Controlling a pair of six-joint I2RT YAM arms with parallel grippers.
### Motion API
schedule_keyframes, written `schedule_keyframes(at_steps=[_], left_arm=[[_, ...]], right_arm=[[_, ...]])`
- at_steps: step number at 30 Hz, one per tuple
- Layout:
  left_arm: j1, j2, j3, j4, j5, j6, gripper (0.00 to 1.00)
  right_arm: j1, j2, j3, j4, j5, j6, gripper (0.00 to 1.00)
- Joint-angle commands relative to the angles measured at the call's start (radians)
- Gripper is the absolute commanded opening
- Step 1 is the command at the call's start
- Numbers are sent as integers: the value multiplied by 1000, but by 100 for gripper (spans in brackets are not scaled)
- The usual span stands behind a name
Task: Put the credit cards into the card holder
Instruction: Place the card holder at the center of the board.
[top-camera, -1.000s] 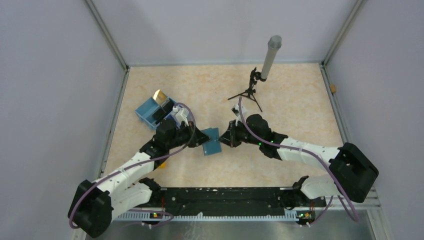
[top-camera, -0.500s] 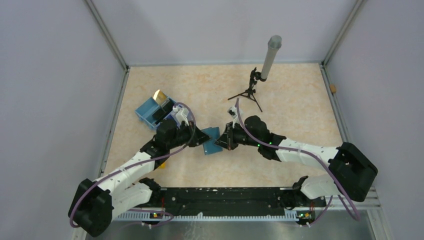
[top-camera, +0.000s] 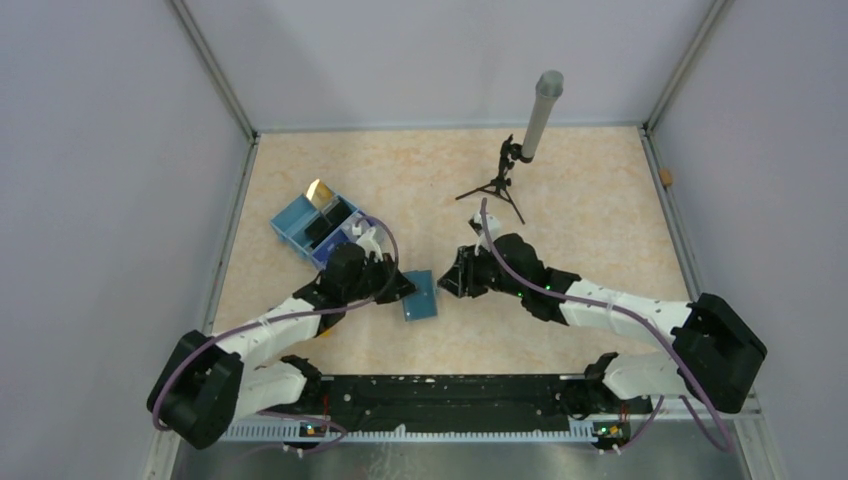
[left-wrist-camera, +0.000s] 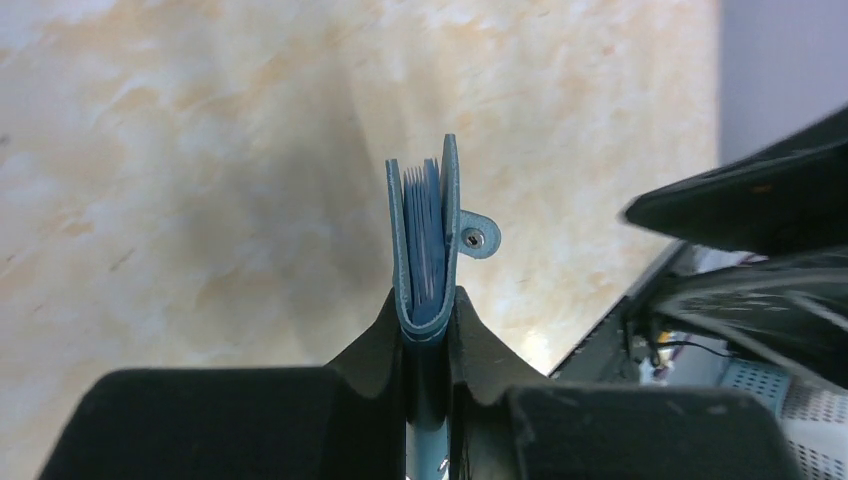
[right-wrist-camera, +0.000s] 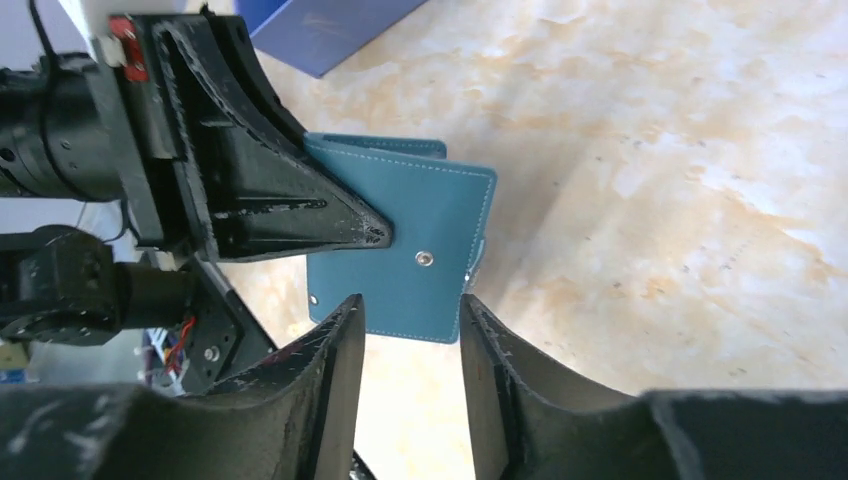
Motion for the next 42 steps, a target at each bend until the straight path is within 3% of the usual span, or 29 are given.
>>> schedule_keyframes(at_steps=[1, 17, 26, 29, 35, 39, 42], left_arm=[[-4, 64, 39, -72, -67, 71, 7], [-43, 319, 608, -929, -239, 358, 9], [-130, 499, 657, -979, -315, 356, 16], [-160, 514, 675, -977, -337, 341, 31], [-190, 516, 685, -977, -343, 321, 49], [-208, 510, 683, -979, -343, 307, 50], [-222, 496, 687, -976, -354, 294, 44]], right_arm=[[3, -42, -26, -39, 113, 37, 41], [-19, -38, -85, -82, 167, 56, 43], [-42, -76, -140, -70, 168, 67, 43], [-51, -91, -155, -69, 166, 71, 43], [-59, -97, -167, -65, 162, 75, 43], [-60, -93, -174, -57, 161, 80, 43], [-61, -87, -176, -53, 158, 83, 43]])
